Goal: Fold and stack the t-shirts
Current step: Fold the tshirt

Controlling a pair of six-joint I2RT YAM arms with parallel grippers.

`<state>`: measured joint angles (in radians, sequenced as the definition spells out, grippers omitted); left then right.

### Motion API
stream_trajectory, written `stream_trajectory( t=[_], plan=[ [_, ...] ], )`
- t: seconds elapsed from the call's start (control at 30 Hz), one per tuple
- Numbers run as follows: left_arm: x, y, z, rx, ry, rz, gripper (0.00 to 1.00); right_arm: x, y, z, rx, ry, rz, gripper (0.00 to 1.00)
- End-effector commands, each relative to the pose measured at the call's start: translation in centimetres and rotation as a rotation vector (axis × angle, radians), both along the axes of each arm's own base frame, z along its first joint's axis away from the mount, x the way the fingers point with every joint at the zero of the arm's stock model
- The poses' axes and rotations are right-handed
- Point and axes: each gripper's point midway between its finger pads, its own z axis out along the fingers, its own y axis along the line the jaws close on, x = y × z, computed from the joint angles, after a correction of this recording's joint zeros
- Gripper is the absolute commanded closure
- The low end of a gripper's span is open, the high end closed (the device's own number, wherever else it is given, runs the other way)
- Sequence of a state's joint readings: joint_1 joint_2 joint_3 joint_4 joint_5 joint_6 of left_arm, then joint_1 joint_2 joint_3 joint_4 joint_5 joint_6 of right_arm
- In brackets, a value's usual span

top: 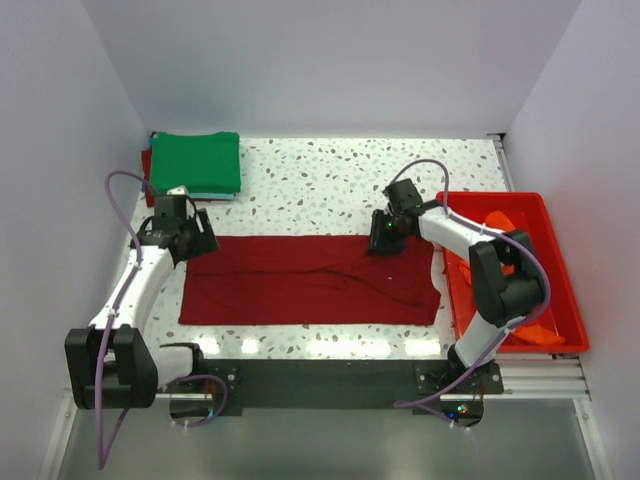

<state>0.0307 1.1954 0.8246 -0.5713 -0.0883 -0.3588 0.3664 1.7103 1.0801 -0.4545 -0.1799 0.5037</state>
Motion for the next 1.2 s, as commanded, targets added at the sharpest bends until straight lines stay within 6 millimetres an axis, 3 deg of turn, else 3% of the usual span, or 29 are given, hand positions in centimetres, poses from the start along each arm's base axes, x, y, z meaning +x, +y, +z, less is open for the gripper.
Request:
stream_trajectory(
  t=[0.0,0.23,0.47,0.6,0.7,0.73,0.8,0.97,1.17],
  plan=[
    [0.4,-0.3,0.9,-0.025,-0.041,0.006,0.23,1.0,0.9,0.5,0.01,-0.047,0.036,0.59],
    [0.4,-0.3,0.7,-0.026,-0.036,0.006,0.23,-0.3,2.0,-0.8,0.006,-0.022,0.067,0.61],
    [0.3,-0.3,0.8,-0.024,-0.039,0.005,0.23,-0.7,1.9,-1.5,-0.021,-0.005,0.07,0.66],
    [0.2,-0.3,0.9,-0.024,-0.04,0.002,0.23,-1.2,1.4,-2.4,-0.052,0.013,0.075,0.75],
    [0.3,-0.3,0.9,-0.025,-0.044,0.005,0.23,-1.4,1.1,-2.9,-0.072,0.021,0.084,0.88],
    [0.2,-0.3,1.0,-0.023,-0.045,0.005,0.23,-1.5,1.1,-2.8,-0.072,0.024,0.085,0.95],
    [0.3,-0.3,1.0,-0.025,-0.047,0.005,0.23,-1.6,1.2,-2.5,-0.068,0.021,0.088,1.0],
    [0.3,-0.3,1.1,-0.025,-0.05,0.005,0.23,-2.6,1.9,-0.4,-0.043,0.001,0.106,1.0],
    [0.3,-0.4,1.0,-0.031,-0.045,-0.002,0.23,-6.4,2.2,0.5,-0.028,0.022,0.101,1.0]
  ],
)
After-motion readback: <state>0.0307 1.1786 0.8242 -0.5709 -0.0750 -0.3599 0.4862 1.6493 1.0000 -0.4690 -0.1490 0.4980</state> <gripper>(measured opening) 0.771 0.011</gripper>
